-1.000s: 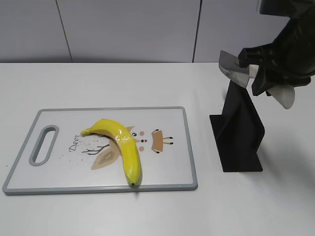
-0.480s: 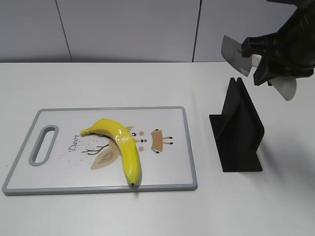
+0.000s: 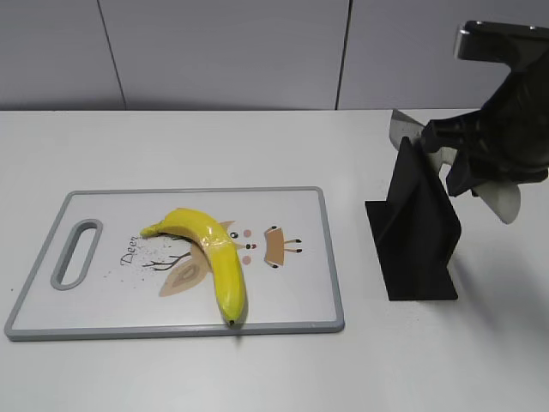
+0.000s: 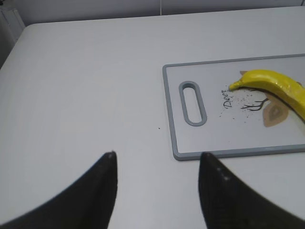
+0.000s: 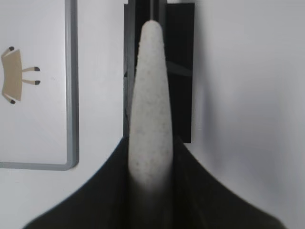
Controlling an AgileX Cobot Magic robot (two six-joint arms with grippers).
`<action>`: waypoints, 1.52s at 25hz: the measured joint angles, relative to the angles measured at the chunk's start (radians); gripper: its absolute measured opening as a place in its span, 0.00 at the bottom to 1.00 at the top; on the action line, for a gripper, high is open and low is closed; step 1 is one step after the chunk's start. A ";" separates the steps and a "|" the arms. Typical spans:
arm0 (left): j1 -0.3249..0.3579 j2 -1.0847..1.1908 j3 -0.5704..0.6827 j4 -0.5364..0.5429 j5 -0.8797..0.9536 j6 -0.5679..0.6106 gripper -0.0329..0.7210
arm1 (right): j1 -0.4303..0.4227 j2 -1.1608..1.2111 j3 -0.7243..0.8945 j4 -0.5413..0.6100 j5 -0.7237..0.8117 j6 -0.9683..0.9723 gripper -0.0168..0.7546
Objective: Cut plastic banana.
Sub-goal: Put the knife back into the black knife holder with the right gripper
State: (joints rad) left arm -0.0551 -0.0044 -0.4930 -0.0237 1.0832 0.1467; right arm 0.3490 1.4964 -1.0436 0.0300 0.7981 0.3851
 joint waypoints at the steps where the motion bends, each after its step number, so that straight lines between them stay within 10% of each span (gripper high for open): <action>1: 0.000 0.000 0.000 0.000 0.000 0.000 0.74 | 0.000 0.000 0.012 0.006 -0.001 0.001 0.27; 10: 0.000 0.000 0.000 -0.002 0.000 -0.001 0.74 | 0.000 0.000 0.054 0.052 -0.009 -0.004 0.27; 18: 0.000 -0.001 0.000 -0.002 0.000 -0.001 0.74 | 0.000 -0.015 0.054 0.089 0.009 -0.051 0.84; 38: 0.000 -0.001 0.000 -0.002 0.000 -0.001 0.74 | 0.000 -0.598 0.273 0.125 0.158 -0.468 0.77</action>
State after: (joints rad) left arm -0.0551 -0.0049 -0.4930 -0.0257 1.0832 0.1458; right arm 0.3490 0.8984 -0.7703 0.1550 0.9559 -0.0832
